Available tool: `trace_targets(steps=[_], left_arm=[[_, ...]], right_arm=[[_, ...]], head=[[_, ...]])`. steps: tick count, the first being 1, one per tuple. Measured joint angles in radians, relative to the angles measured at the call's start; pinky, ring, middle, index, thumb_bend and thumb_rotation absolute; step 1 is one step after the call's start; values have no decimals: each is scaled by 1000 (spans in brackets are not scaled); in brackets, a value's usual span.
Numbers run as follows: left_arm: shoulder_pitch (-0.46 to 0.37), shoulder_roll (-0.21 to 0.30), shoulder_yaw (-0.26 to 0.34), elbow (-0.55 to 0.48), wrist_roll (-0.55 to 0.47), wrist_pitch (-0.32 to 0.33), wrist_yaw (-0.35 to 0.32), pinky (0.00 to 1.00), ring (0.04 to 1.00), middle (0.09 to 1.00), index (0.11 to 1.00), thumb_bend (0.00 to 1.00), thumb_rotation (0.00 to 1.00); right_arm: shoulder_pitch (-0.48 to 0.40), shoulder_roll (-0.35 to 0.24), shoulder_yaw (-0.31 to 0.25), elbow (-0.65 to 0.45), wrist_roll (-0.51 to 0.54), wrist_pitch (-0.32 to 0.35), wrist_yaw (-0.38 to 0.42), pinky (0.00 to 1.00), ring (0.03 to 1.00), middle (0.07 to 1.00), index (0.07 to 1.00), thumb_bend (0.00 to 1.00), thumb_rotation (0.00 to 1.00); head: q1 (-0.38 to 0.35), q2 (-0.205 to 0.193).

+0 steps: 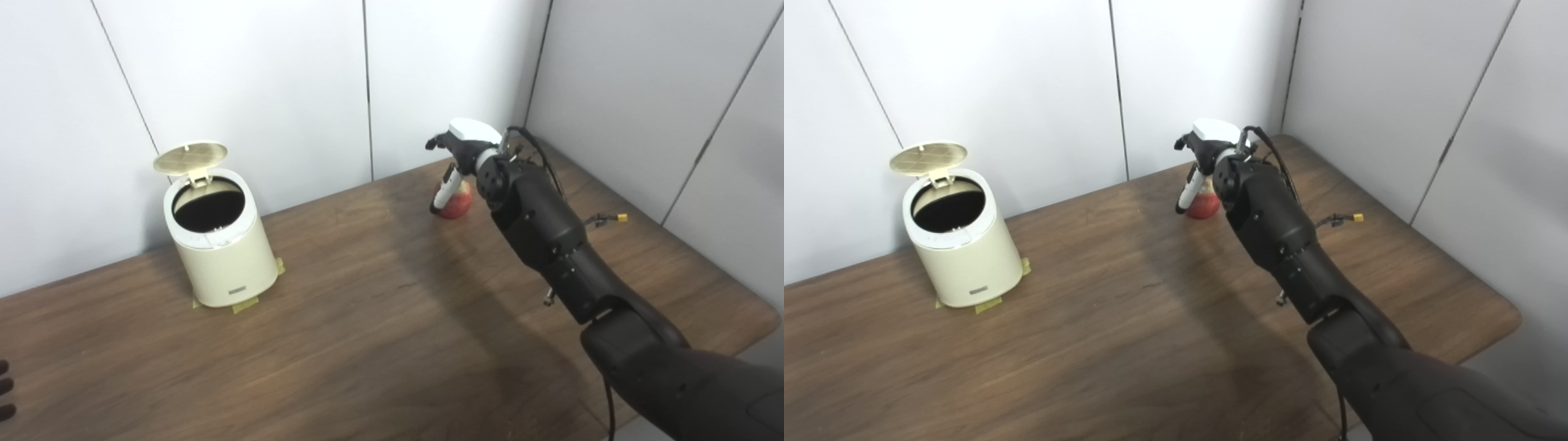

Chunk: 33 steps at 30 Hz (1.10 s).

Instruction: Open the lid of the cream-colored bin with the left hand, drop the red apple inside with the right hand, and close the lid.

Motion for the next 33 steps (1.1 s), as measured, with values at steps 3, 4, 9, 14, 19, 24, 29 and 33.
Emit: trace_targets(steps=[3,4,9,14,19,24,29,33], left_arm=[[5,0,0,-2,-4,0,1,715,811,838,849,303,635],[7,0,0,-5,-6,0,1,715,811,838,848,302,631],[13,0,0,-24,-13,0,6,702,803,834,841,319,625],[14,0,-3,-25,-14,0,10,712,802,831,837,315,612],[17,0,-4,-29,-17,0,12,722,810,838,840,312,595],[28,0,-1,-35,-28,1,12,733,813,836,836,333,597],[29,0,6,-35,-33,2,20,727,809,832,831,335,566],[29,0,7,-40,-40,5,28,731,806,828,830,333,549]], right_arm=[[0,-2,22,8,-2,0,0,820,897,890,826,960,165],[0,-2,25,10,-2,0,0,809,892,889,825,960,165],[0,-11,31,22,7,0,-7,802,898,879,822,979,162],[1,-17,43,34,26,0,-43,821,897,871,821,969,149],[1,-20,66,42,33,0,-72,843,895,871,817,949,140],[5,-32,117,60,28,-2,-84,864,889,870,809,922,126],[8,-63,167,65,18,-7,-90,908,875,851,808,905,135],[8,-78,186,80,16,-7,-98,911,861,834,805,907,135]], head=[[0,0],[0,0],[0,0],[2,2],[-2,5],[6,9],[6,12],[8,14]])
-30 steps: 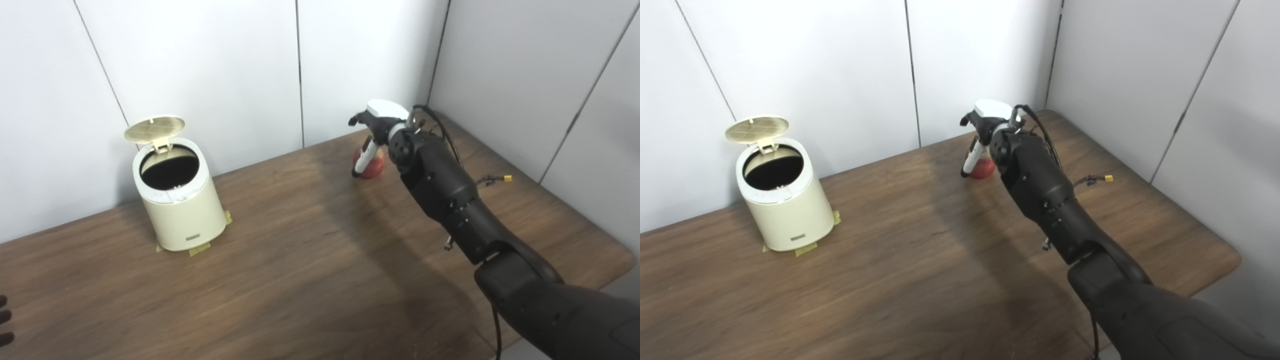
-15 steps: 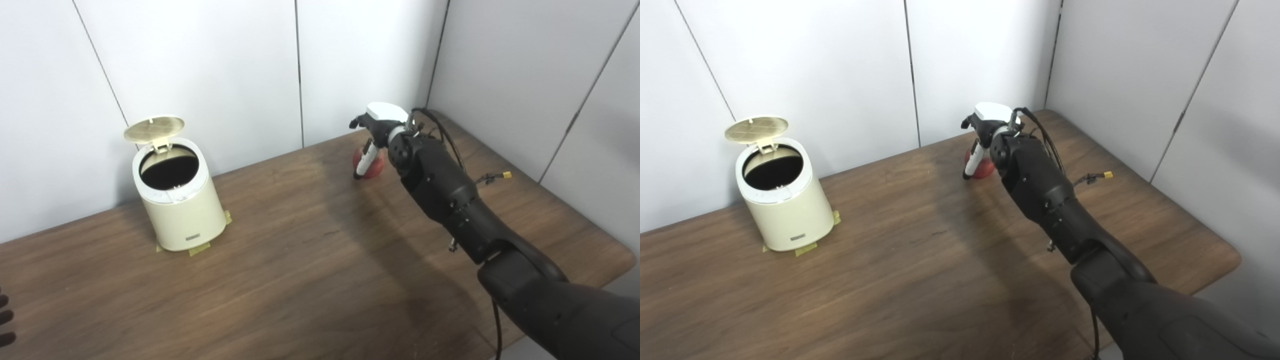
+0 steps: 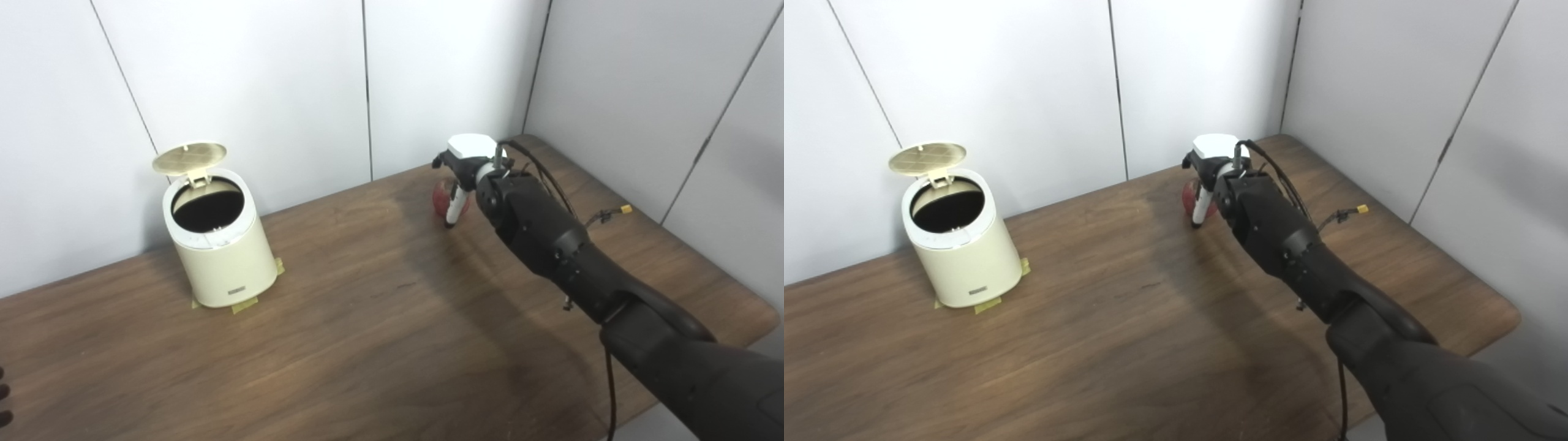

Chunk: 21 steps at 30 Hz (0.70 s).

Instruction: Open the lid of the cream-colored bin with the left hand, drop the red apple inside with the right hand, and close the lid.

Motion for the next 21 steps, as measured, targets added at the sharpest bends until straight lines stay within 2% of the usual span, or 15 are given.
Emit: trace_targets(steps=[8,17,21], left_arm=[[0,0,-3,-19,-15,4,7,726,803,830,825,322,531],[0,0,-9,-24,-16,5,20,721,800,820,824,337,493],[0,0,-17,-24,-10,5,24,713,797,816,819,331,463]], right_arm=[[0,-6,17,12,8,-2,-12,929,864,844,796,890,134],[0,-14,31,17,21,-9,-13,1000,780,741,743,883,112],[0,-14,32,19,25,-10,-30,1000,778,749,734,879,114]], head=[[3,5],[5,9],[11,12]])
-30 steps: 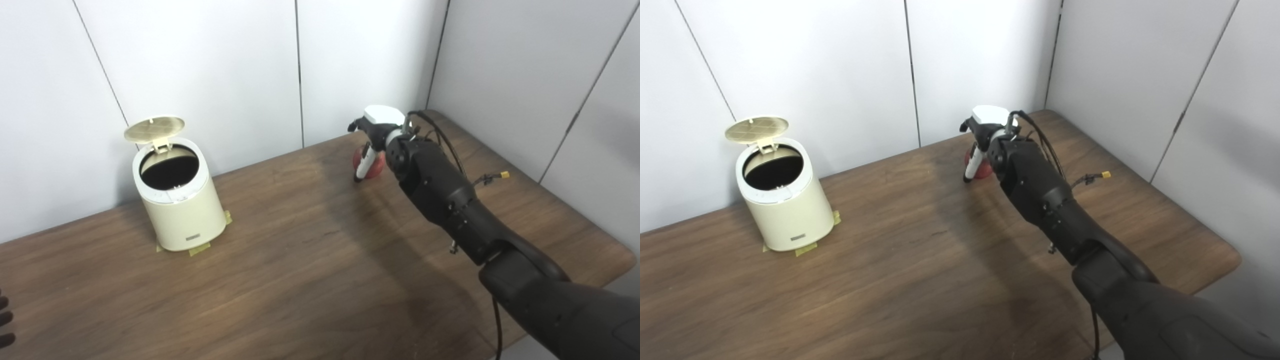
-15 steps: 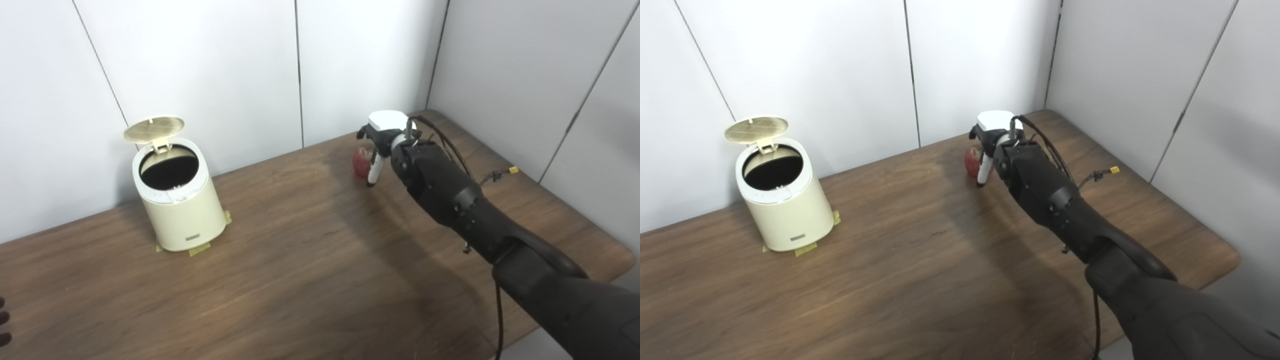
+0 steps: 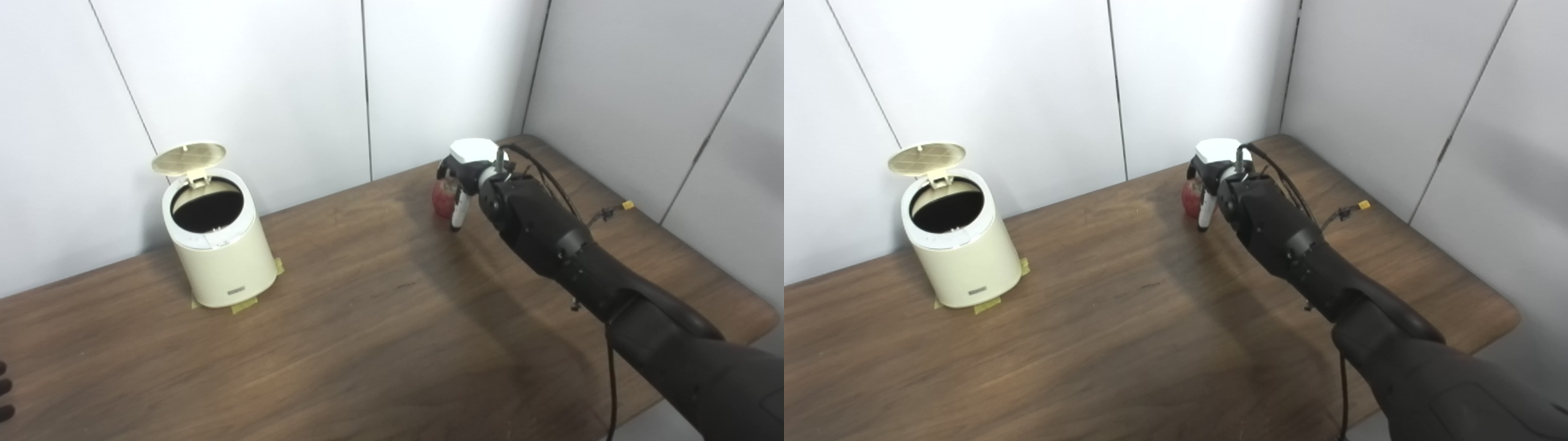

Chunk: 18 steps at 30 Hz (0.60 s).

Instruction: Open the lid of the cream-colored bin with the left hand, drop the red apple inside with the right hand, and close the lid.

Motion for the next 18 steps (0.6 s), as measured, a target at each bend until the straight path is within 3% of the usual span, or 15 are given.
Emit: trace_targets(steps=[13,18], left_arm=[[0,0,-20,-4,26,0,22,720,787,806,818,374,434],[0,0,-27,-5,37,0,26,717,782,806,823,368,437]], right_arm=[[1,2,6,9,14,-9,-77,1000,752,706,718,863,90],[15,7,4,34,17,-35,-153,995,725,672,696,865,40]], head=[[8,5],[12,9]])
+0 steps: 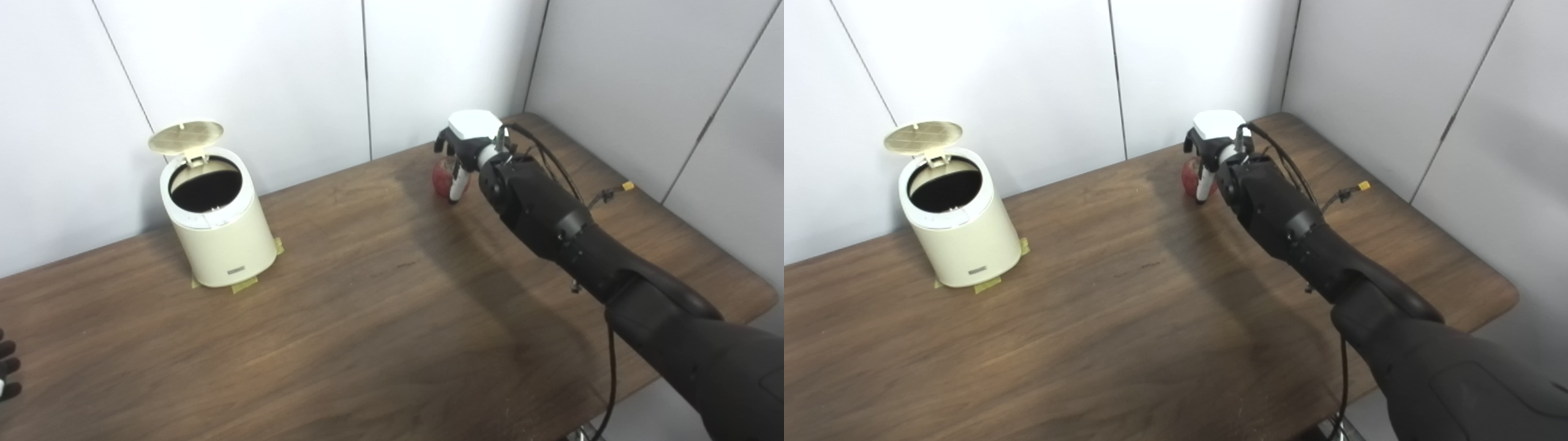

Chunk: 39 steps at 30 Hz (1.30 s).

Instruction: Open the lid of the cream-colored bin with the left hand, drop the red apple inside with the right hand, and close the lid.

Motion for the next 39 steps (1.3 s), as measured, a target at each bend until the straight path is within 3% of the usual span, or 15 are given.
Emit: trace_targets(steps=[9,10,11,14,23,34,39], left_arm=[[0,0,-10,-8,7,0,9,686,770,802,821,386,370],[0,0,-12,-14,13,0,10,683,769,801,822,386,365],[0,0,-14,-19,20,0,10,682,769,801,823,382,355],[0,0,-20,-26,36,0,10,692,779,806,832,376,330],[0,0,-30,-30,81,0,8,738,811,820,848,383,330],[0,-27,-38,-34,117,1,1,754,816,825,856,354,245],[0,-39,-33,-36,122,1,-1,754,812,821,853,334,183]], right_arm=[[21,11,-7,21,6,-6,-113,951,667,583,629,866,20],[24,18,-14,22,7,-9,-145,949,655,529,576,701,10],[26,26,-22,23,9,-14,-168,945,640,503,545,617,5],[35,41,-30,37,14,-40,-248,940,615,505,476,537,0],[52,56,-44,57,42,-119,-369,952,584,505,464,530,0],[52,58,-57,49,52,-120,-376,953,609,498,472,531,0],[53,58,-63,23,54,-120,-378,942,568,487,484,531,0]], head=[[15,0],[17,2],[18,2],[20,2],[20,2],[29,0],[35,-3]])
